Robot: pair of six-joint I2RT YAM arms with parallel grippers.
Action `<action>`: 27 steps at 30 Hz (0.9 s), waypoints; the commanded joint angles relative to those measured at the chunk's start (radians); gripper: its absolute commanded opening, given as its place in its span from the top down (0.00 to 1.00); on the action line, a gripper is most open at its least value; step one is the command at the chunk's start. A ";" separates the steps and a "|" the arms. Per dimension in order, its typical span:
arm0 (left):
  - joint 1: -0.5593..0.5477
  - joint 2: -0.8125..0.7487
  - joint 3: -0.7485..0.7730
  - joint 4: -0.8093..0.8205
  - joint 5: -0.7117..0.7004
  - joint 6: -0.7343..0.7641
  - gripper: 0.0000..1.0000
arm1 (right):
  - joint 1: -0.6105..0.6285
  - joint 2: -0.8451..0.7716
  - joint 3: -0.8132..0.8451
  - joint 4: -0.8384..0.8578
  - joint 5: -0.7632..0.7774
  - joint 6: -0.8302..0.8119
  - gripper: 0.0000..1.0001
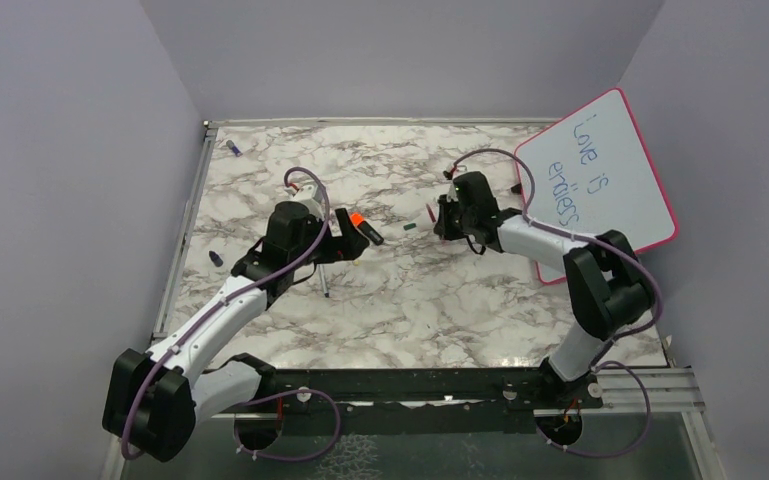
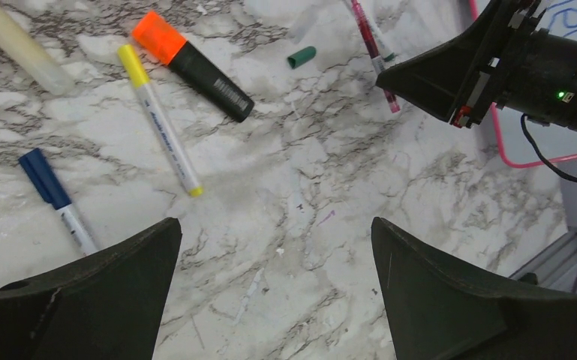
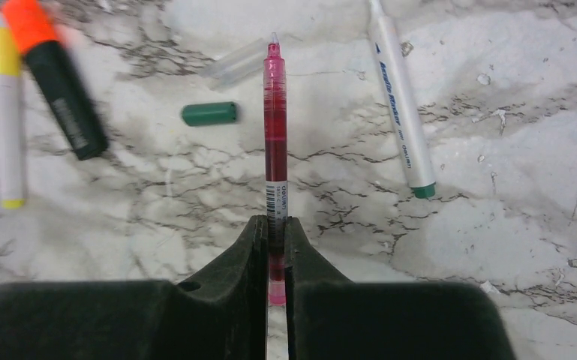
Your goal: Insert the pens into the pen caps
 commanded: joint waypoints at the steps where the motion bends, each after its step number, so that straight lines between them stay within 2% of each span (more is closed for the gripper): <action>1: 0.005 -0.043 -0.036 0.142 0.129 -0.097 0.06 | 0.008 -0.135 -0.037 0.040 -0.114 0.085 0.97; 9: 0.004 -0.059 -0.072 0.396 0.256 -0.274 0.06 | 0.007 -0.348 -0.195 0.259 -0.446 0.292 0.97; 15: -0.019 -0.034 -0.055 0.456 0.235 -0.300 0.06 | 0.010 -0.450 -0.357 0.616 -0.643 0.576 0.97; 18: -0.055 0.003 -0.044 0.497 0.230 -0.312 0.14 | 0.022 -0.468 -0.388 0.701 -0.665 0.666 0.97; 21: -0.101 0.028 -0.032 0.539 0.207 -0.316 0.27 | 0.032 -0.485 -0.394 0.716 -0.663 0.704 0.97; 27: -0.160 0.022 -0.063 0.670 0.107 -0.362 0.41 | 0.051 -0.502 -0.394 0.746 -0.676 0.745 0.97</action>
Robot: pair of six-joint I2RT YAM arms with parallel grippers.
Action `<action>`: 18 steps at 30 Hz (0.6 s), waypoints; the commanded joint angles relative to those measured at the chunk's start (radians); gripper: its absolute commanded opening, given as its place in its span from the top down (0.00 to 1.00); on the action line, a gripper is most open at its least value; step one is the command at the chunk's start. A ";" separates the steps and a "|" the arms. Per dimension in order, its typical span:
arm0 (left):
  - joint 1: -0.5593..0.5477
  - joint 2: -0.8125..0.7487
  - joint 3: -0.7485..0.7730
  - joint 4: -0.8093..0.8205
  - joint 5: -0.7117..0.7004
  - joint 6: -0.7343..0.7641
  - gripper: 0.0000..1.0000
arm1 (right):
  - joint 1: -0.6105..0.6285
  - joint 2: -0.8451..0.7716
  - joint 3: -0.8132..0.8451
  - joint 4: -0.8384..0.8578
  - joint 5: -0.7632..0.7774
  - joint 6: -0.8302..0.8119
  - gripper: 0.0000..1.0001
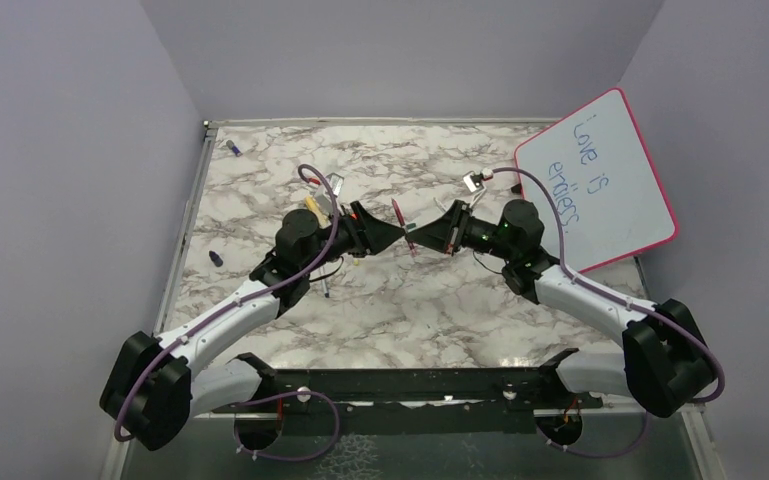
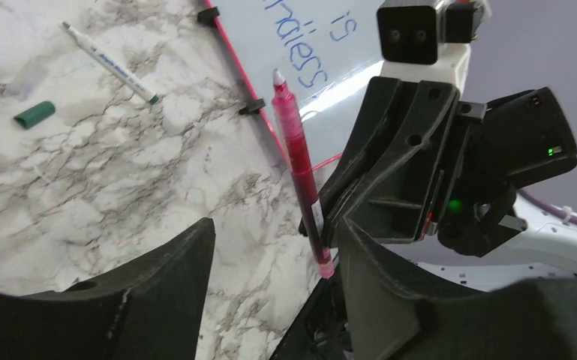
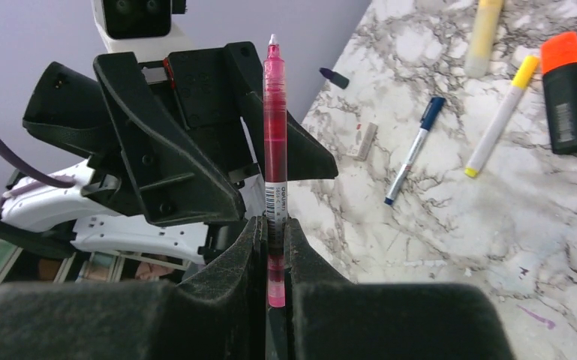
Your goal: Insert the pens into the pen caps
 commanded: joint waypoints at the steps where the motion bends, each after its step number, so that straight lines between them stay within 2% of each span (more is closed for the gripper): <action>1: -0.033 -0.007 -0.002 0.189 -0.079 -0.052 0.44 | 0.018 -0.024 -0.001 0.089 -0.056 0.062 0.97; 12: -0.055 0.023 -0.017 0.268 -0.029 -0.065 0.80 | 0.033 -0.005 0.011 0.162 -0.100 0.092 0.96; 18: -0.066 0.042 -0.004 0.272 0.043 -0.050 0.81 | 0.034 -0.013 0.011 0.181 -0.080 0.099 0.96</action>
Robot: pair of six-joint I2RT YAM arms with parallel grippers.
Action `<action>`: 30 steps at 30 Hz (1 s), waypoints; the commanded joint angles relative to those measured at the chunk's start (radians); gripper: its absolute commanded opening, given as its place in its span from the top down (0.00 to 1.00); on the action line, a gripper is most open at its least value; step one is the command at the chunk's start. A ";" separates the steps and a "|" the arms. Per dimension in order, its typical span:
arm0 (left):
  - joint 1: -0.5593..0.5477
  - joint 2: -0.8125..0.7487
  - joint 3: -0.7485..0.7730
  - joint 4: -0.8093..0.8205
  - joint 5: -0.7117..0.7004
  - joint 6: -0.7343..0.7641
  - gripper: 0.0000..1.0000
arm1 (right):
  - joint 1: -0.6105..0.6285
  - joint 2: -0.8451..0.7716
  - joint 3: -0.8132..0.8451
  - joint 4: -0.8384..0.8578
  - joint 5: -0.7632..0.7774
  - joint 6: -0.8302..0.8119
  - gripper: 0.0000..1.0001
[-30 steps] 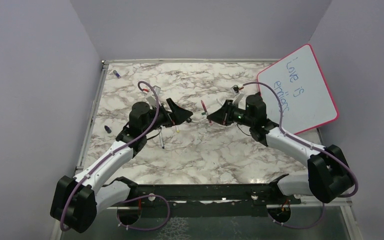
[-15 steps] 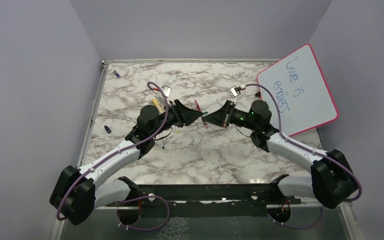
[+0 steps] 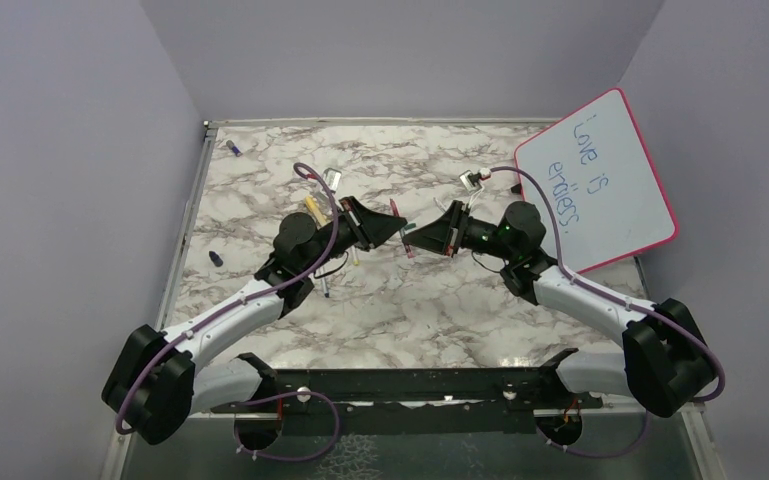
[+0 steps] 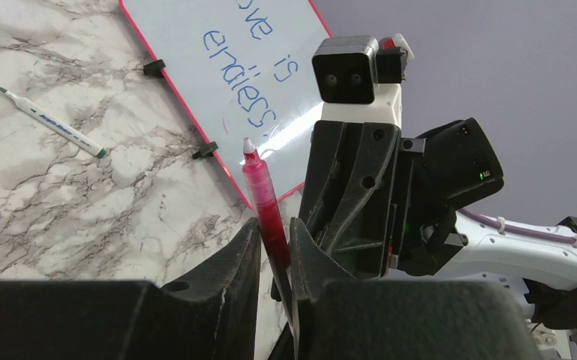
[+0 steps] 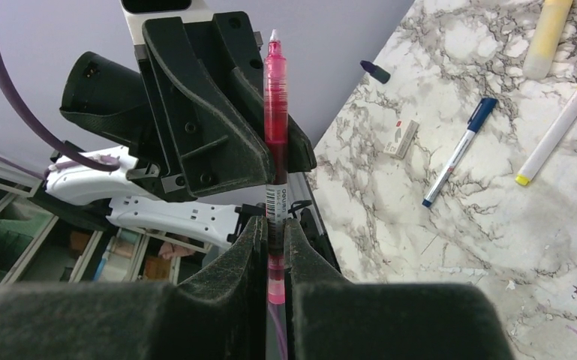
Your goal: Insert the pens into the pen caps
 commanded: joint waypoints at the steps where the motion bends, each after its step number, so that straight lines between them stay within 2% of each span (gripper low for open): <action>1: -0.020 0.019 0.005 0.035 0.082 0.019 0.82 | 0.009 -0.008 0.012 0.083 -0.016 0.020 0.96; 3: -0.030 0.018 0.007 0.037 0.097 0.029 0.87 | 0.009 -0.008 0.014 0.089 -0.010 0.022 0.96; 6: -0.036 0.018 0.017 0.035 0.130 0.067 1.00 | 0.009 -0.009 0.016 0.089 -0.009 0.018 0.92; 12: -0.036 -0.036 0.004 -0.006 0.133 0.221 1.00 | 0.009 -0.074 0.045 -0.134 0.042 -0.102 0.53; 15: -0.036 -0.059 0.021 -0.080 0.139 0.300 1.00 | 0.009 -0.131 0.060 -0.248 0.109 -0.176 0.40; 22: -0.036 -0.079 0.071 -0.213 0.231 0.423 1.00 | 0.010 -0.205 0.110 -0.364 0.222 -0.260 0.36; 26: -0.036 -0.067 0.093 -0.229 0.300 0.428 1.00 | 0.009 -0.157 0.155 -0.370 0.165 -0.269 0.37; 30: -0.036 -0.058 0.102 -0.230 0.317 0.414 1.00 | 0.009 -0.117 0.162 -0.310 0.083 -0.244 0.45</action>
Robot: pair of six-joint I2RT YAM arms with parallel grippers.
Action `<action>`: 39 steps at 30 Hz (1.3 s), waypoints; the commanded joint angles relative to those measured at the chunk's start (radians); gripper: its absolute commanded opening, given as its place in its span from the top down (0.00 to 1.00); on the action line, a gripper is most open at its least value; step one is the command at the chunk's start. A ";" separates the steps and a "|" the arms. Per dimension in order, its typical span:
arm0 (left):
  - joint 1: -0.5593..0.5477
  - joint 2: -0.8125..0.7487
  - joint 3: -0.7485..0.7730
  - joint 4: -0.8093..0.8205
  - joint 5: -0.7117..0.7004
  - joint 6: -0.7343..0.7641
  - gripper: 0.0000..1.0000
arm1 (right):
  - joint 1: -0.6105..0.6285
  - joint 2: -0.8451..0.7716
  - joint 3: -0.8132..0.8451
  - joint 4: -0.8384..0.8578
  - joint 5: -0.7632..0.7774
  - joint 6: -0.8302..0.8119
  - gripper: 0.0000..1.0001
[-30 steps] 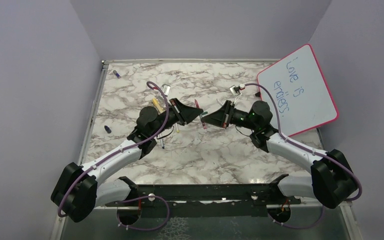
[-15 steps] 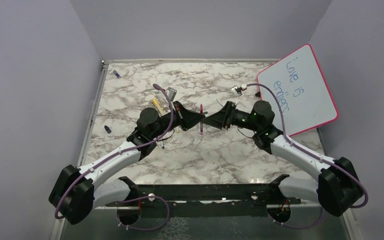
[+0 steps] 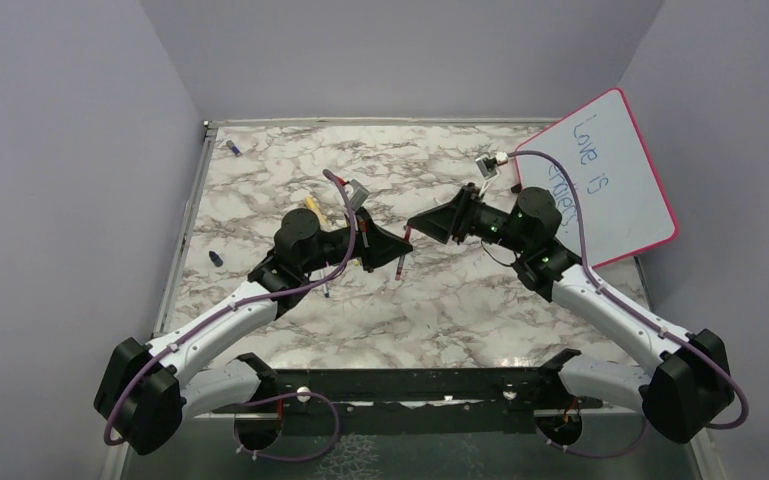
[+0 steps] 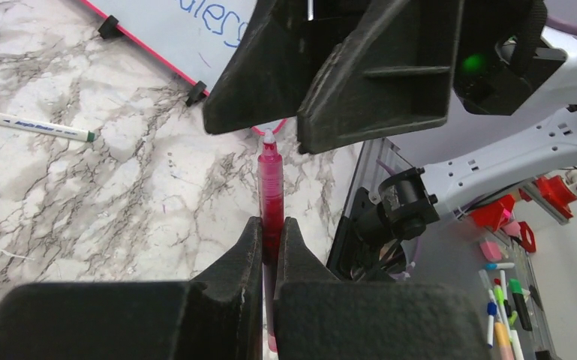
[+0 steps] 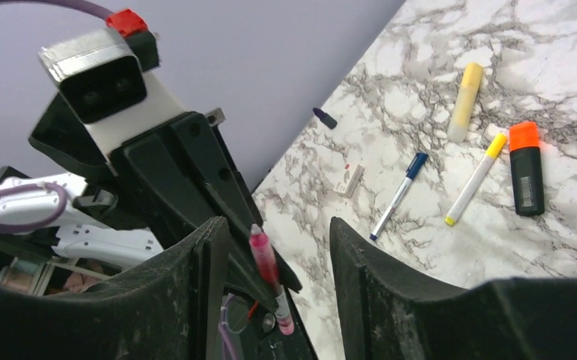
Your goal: Insert the pens into the pen caps
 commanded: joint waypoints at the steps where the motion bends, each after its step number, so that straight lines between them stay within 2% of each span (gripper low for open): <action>1: -0.003 0.004 0.041 -0.014 0.074 0.021 1.00 | 0.005 0.039 0.016 0.038 -0.095 0.006 0.47; 10: -0.003 0.010 0.050 -0.013 0.066 0.001 1.00 | 0.004 0.066 -0.010 0.133 -0.181 0.040 0.64; 19: -0.003 0.008 0.057 -0.013 0.042 -0.027 1.00 | 0.004 0.107 -0.016 0.174 -0.266 0.063 0.67; 23: -0.003 0.009 0.055 -0.012 0.038 -0.035 1.00 | 0.004 0.112 -0.017 0.183 -0.276 0.069 0.77; 26: -0.003 0.010 0.053 -0.013 0.036 -0.043 1.00 | 0.004 0.111 -0.015 0.182 -0.270 0.069 0.90; 33: -0.003 0.015 0.045 -0.014 0.088 -0.055 0.57 | 0.005 0.080 -0.025 0.213 -0.201 0.102 0.98; 35: -0.002 0.015 0.043 -0.015 0.113 -0.069 0.52 | 0.004 0.074 -0.031 0.247 -0.188 0.122 0.99; 39: -0.002 0.022 0.048 -0.015 0.145 -0.109 0.50 | 0.004 0.075 -0.046 0.335 -0.204 0.153 0.99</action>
